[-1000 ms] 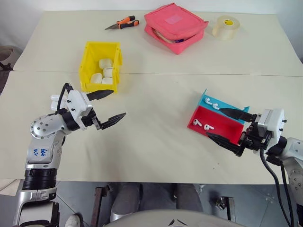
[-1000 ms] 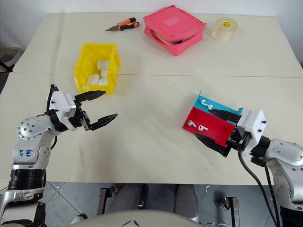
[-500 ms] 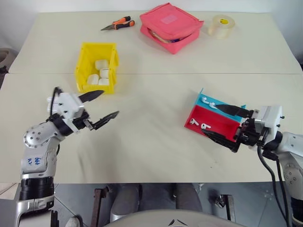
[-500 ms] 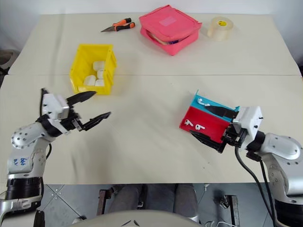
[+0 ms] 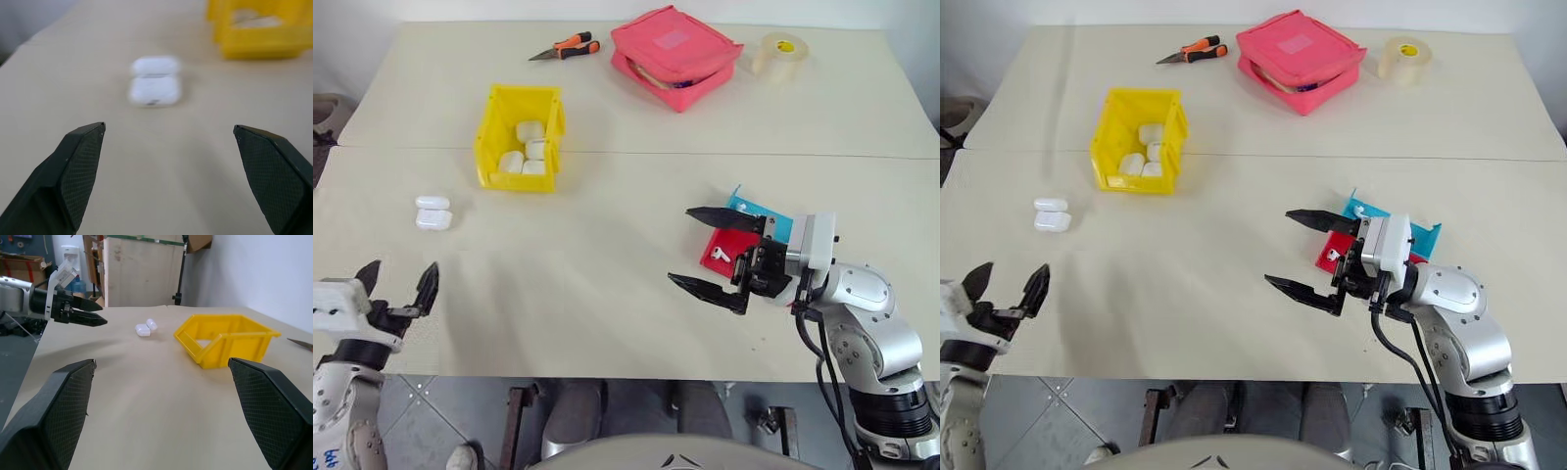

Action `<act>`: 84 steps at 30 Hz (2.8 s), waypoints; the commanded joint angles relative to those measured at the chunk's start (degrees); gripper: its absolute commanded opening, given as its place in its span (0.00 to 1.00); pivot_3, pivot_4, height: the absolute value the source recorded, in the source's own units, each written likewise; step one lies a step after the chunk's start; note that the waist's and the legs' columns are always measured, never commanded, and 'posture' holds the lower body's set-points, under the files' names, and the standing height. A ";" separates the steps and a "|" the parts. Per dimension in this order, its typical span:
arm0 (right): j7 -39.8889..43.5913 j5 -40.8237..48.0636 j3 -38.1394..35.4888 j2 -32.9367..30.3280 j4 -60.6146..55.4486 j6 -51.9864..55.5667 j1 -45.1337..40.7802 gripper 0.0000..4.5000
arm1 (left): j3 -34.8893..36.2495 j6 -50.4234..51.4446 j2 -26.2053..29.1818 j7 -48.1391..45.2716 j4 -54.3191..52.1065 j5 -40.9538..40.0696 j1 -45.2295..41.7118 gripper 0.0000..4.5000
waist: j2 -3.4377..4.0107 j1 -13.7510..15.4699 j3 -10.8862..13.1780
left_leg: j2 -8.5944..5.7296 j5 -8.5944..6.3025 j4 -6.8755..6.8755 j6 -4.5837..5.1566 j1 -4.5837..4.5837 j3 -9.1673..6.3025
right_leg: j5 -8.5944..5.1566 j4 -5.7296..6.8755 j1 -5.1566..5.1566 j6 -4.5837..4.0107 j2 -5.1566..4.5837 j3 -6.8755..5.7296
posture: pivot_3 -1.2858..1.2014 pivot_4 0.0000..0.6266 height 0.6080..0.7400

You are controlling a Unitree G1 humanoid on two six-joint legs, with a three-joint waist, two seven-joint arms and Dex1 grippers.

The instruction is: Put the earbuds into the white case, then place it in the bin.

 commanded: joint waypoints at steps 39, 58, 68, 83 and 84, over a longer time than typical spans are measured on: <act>-1.04 -0.49 -3.14 -4.36 -0.41 -1.55 4.87 1.00 | -25.98 48.74 35.67 -5.69 34.95 2.79 -50.00 0.99 | -0.11 -1.78 0.02 | 0.09 0.06 -0.28 -0.15 -0.08 0.50 | -0.06 0.41 -0.73 -0.13 0.20 0.42 | 0.52 0.24 1.00; -3.10 -0.25 -3.12 -4.91 -1.83 -0.62 5.54 1.00 | -22.76 44.37 32.00 -10.34 33.45 4.13 -47.71 0.62 | -0.11 -1.85 0.02 | 0.11 0.07 -0.12 -0.16 -0.04 0.71 | -0.06 0.58 -0.72 -0.12 0.21 0.48 | 0.52 0.24 1.00; -1.39 0.36 -2.64 -4.85 -0.71 -0.50 2.68 1.00 | -5.43 8.15 18.08 -33.77 13.85 -6.19 -22.08 0.62 | -0.12 -2.05 0.03 | 0.22 0.03 -0.10 -0.18 -0.10 0.65 | -0.05 0.35 -0.74 -0.11 0.16 0.50 | 0.52 0.24 1.00; -1.95 -0.62 -19.58 -11.94 -2.59 0.19 16.08 1.00 | -32.39 -16.47 -3.76 -49.32 12.97 -7.33 -33.61 0.62 | -0.16 -0.18 0.01 | 0.03 -0.08 0.05 0.10 -0.13 1.09 | 0.05 0.25 -0.52 -0.08 0.06 0.32 | 0.52 0.24 1.00; -2.03 -0.41 -21.71 -12.24 -2.98 0.72 18.25 1.00 | -34.17 -16.85 -5.43 -50.26 13.92 -7.58 -34.73 0.62 | -0.16 -0.09 0.01 | 0.04 -0.08 0.05 0.10 -0.13 1.11 | 0.06 0.25 -0.51 -0.08 0.07 0.31 | 0.52 0.24 1.00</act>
